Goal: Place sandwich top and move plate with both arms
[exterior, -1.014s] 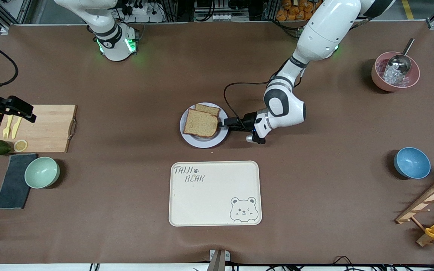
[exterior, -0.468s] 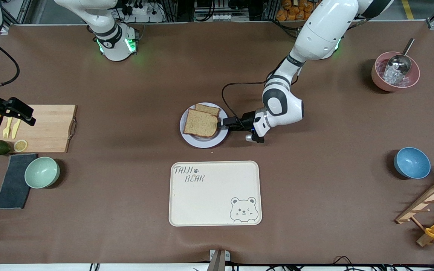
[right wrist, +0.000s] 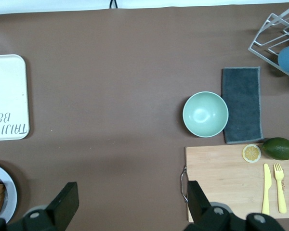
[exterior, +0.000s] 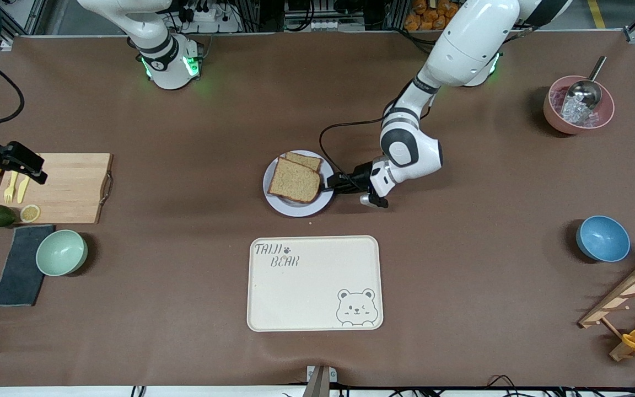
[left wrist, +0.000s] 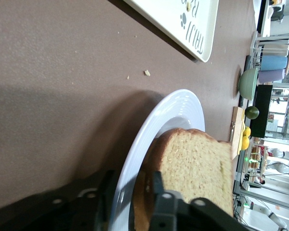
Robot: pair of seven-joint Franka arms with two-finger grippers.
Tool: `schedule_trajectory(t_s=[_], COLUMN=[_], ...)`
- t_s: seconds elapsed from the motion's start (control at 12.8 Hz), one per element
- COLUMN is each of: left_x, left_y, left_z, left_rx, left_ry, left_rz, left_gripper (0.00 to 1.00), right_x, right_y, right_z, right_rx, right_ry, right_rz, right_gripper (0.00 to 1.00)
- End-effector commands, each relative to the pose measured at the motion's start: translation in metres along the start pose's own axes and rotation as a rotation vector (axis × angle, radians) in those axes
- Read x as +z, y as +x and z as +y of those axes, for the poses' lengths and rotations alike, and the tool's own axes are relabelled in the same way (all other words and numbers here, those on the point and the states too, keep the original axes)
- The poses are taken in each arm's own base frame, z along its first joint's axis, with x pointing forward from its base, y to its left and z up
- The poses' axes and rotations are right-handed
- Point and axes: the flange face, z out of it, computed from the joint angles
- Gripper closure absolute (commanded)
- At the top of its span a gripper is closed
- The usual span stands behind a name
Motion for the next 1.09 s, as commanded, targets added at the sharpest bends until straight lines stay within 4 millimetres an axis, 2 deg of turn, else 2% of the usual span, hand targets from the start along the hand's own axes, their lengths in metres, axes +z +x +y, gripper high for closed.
schedule_trajectory(t_s=[0.0, 0.47, 1.01], left_x=[0.004, -0.001, -0.019], left_y=[-0.010, -0.011, -0.014], left_z=[-0.003, -0.001, 0.029], left_rx=[0.008, -0.022, 0.027], left_ry=[0.007, -0.003, -0.044], left_rz=[0.021, 0.045, 0.078], left_gripper=[1.00, 1.00, 1.00], right_x=[-0.007, -0.007, -0.002], right_y=[0.000, -0.001, -0.004], right_z=[0.002, 0.004, 0.007], right_rx=[0.018, 0.017, 0.027], right_ry=[-0.014, -0.017, -0.016], right_rz=[0.004, -0.002, -0.036], right_gripper=[0.00, 0.00, 0.00])
